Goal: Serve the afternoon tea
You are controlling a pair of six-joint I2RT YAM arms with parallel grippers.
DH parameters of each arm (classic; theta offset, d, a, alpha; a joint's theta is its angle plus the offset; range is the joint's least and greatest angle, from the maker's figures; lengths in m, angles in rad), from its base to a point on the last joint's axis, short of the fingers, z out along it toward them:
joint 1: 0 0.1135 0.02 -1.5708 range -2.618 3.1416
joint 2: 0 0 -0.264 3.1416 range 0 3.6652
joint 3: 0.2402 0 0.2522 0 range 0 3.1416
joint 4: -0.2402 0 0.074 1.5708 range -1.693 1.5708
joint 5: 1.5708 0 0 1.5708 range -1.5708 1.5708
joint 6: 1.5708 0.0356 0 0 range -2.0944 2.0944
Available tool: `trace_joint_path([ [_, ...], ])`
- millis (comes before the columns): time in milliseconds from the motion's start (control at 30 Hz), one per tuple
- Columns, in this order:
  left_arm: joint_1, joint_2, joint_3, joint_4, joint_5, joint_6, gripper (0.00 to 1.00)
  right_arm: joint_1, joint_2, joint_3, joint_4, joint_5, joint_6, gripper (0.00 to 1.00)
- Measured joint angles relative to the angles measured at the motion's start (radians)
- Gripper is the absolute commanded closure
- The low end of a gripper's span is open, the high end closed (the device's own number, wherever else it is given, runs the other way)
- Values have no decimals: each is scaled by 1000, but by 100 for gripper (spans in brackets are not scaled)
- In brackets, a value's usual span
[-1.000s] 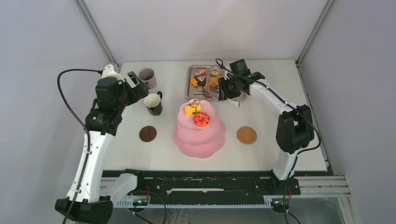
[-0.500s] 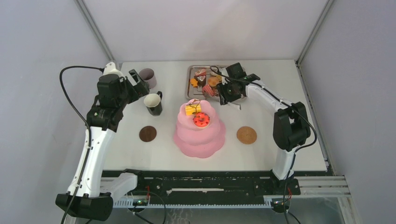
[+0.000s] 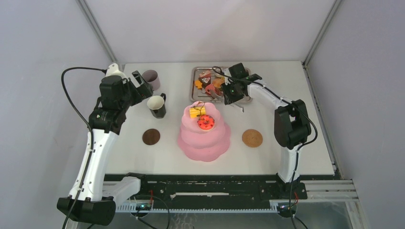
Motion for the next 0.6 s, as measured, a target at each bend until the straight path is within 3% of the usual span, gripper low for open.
trace_joint_path([
  [200,0,-3,0,1,1,0,6,-5,-7,-7,4,0,2,78],
  [367,0,-2,0,8,6,0,6,-17,-77,-61,-6,13,28,80],
  [600,0,-2,0,24,38,-1,6,-72,-295,-191,-26,21,91,81],
])
